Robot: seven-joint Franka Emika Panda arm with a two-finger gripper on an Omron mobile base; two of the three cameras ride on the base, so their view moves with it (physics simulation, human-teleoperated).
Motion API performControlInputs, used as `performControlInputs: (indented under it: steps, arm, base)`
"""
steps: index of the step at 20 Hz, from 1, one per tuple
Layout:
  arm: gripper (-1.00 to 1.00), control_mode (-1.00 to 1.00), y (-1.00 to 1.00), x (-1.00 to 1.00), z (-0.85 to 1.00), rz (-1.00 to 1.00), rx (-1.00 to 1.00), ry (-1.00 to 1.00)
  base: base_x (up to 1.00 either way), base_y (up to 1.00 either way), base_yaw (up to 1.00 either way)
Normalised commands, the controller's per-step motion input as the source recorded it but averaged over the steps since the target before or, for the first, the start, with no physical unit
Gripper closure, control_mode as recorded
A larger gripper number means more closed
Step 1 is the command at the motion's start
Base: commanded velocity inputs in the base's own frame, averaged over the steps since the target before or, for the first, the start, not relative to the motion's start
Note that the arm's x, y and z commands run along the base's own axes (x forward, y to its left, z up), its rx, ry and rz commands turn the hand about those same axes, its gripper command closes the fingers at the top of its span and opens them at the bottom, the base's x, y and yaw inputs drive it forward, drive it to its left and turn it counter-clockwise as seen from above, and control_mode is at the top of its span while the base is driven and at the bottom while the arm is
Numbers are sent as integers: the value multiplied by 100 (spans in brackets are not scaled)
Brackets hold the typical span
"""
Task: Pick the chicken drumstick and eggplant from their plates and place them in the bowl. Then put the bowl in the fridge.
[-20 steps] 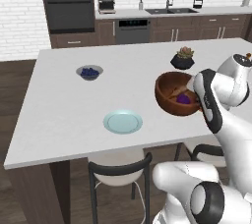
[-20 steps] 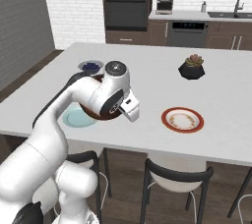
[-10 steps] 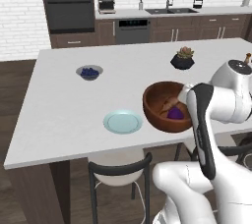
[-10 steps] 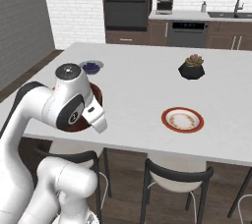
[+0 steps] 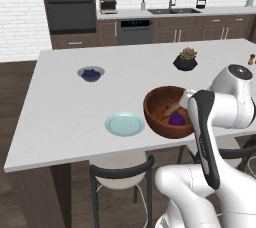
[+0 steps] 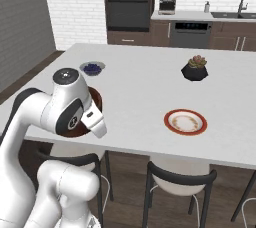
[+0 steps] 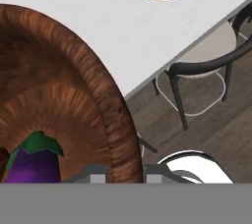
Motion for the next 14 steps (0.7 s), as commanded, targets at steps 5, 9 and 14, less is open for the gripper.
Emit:
performControlInputs:
  steps: [5, 9, 14]
  arm:
    - [100, 100, 0, 0, 0, 0, 0, 0]
    - [100, 100, 0, 0, 0, 0, 0, 0]
    - [100, 100, 0, 0, 0, 0, 0, 0]
  base:
    - [-3, 0, -19]
    - [-4, 5, -59]
    - [-28, 2, -80]
